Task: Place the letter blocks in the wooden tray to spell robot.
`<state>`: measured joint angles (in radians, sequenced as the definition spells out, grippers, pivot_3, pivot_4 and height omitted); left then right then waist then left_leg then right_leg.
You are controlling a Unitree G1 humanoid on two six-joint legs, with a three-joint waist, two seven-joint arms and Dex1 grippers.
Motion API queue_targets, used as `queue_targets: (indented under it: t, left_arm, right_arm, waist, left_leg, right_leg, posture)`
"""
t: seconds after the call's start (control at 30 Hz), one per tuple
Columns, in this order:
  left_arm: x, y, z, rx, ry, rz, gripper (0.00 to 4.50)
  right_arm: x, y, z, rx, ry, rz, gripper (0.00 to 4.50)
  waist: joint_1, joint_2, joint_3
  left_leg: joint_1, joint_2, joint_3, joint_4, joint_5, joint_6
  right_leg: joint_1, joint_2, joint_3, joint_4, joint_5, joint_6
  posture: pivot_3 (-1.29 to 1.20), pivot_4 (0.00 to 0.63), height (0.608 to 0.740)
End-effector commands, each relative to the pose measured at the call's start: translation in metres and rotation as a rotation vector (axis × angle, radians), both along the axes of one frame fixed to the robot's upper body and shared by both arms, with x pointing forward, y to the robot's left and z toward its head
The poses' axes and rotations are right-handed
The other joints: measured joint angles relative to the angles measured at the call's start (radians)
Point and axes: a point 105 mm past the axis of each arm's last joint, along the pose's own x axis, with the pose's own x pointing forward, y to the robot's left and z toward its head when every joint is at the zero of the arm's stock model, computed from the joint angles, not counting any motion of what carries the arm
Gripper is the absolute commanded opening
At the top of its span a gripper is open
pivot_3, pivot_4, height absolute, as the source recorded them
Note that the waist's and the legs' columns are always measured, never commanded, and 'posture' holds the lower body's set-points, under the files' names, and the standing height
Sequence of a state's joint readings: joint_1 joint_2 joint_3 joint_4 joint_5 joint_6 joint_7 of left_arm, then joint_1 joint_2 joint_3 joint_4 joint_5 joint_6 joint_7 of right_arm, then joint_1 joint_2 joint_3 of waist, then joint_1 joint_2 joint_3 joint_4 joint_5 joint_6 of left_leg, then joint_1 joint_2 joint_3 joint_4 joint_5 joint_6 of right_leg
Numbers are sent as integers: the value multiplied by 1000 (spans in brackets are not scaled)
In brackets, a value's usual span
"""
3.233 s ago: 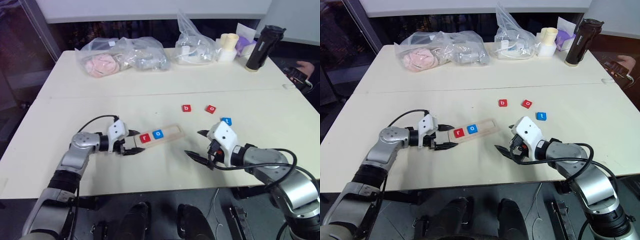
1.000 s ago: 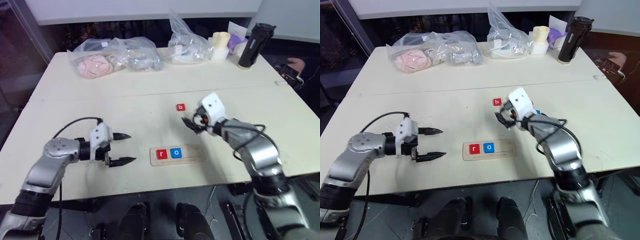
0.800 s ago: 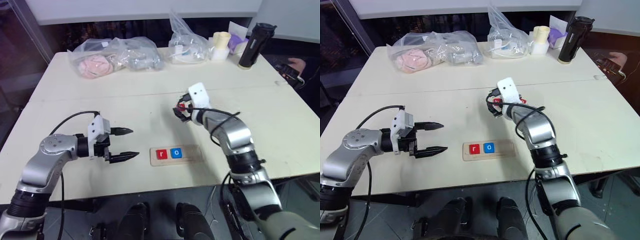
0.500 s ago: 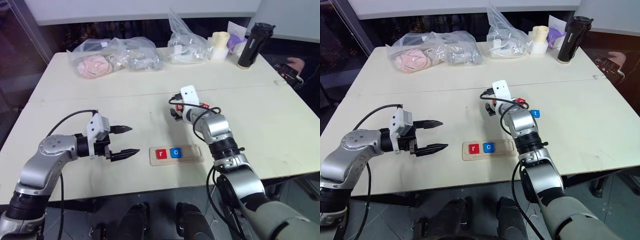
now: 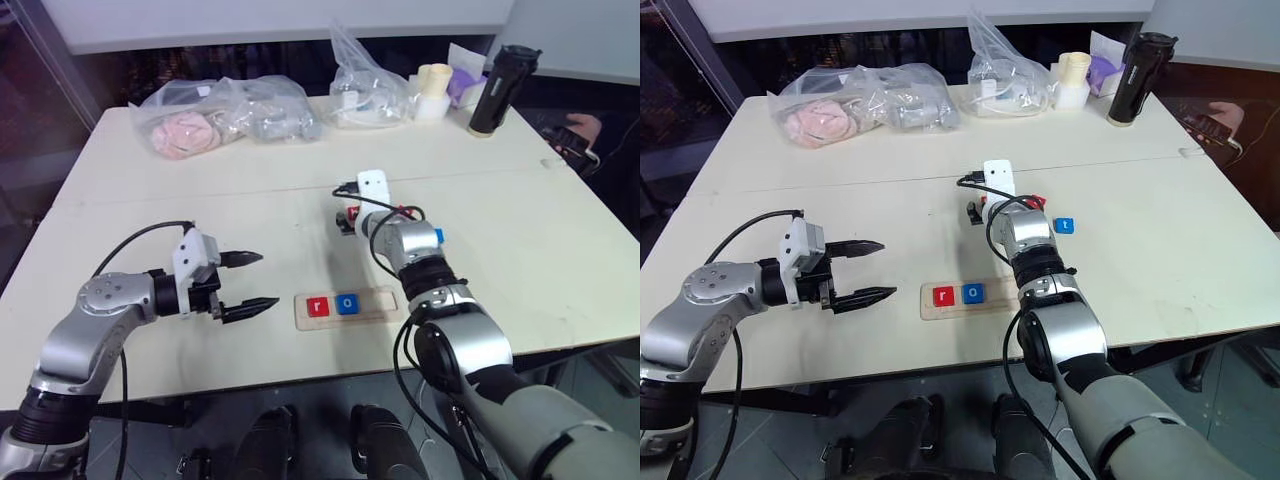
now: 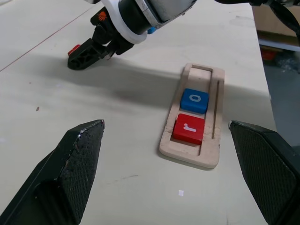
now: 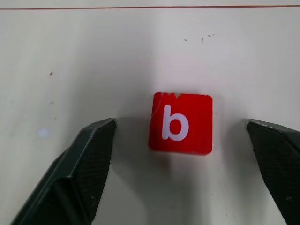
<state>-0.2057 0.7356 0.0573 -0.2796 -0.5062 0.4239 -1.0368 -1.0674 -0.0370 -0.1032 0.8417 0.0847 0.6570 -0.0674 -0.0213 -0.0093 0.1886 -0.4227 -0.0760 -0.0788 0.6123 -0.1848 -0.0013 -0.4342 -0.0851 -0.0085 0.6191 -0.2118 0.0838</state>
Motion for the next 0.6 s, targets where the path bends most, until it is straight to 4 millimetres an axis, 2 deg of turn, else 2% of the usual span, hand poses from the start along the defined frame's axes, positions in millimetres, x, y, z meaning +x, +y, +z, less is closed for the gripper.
queue_targets:
  t: [0.03, 0.13, 0.23, 0.33, 0.47, 0.6]
  left_arm:
    - [0, -2, 8, 4, -57, -2, 4500]
    - [0, -4, 7, 1, -55, -1, 4500]
    - [0, -6, 5, -5, -53, -7, 4500]
    - [-1, -10, 5, -12, -51, -19, 4500]
    - [-3, -15, 3, -15, -41, -55, 4500]
    - [-6, -19, 3, -19, -32, -94, 4500]
  right_arm:
    - [3, 6, 7, 37, -10, -5, 2633]
    - [3, 5, 8, 27, -17, -3, 1146]
    - [3, -1, 15, -22, -49, -1, 1158]
    - [-9, -16, 32, -71, -93, 27, 1158]
    - [-52, -41, 51, -86, -96, 71, 1158]
    - [-107, -71, 51, -135, -20, 77, 1158]
  waist:
    - [-1, 0, 0]
    - [-1, 0, 0]
    - [-1, 0, 0]
    - [5, 0, 0]
    - [11, 1, 0]
    - [8, 1, 0]
  left_leg:
    - [0, 0, 0, 0, 0, 0]
    - [0, 0, 0, 0, 0, 0]
    - [1, 1, 0, 0, 0, 0]
    - [0, 1, 0, -1, 0, 0]
    - [-3, 1, 0, 0, 0, 0]
    - [-3, 1, 1, 0, 0, 0]
  right_leg:
    - [0, 0, 0, 0, 0, 0]
    - [0, 1, 0, 0, 0, 0]
    - [0, 1, 1, 0, 0, 0]
    - [0, 1, 1, 0, 0, 0]
    - [-1, 0, 1, -1, 0, 0]
    - [-2, 0, 0, -1, 0, 0]
  posture:
    - [0, 150, 738]
    - [0, 150, 738]
    - [0, 150, 738]
    - [0, 150, 738]
    - [0, 150, 738]
    - [0, 150, 738]
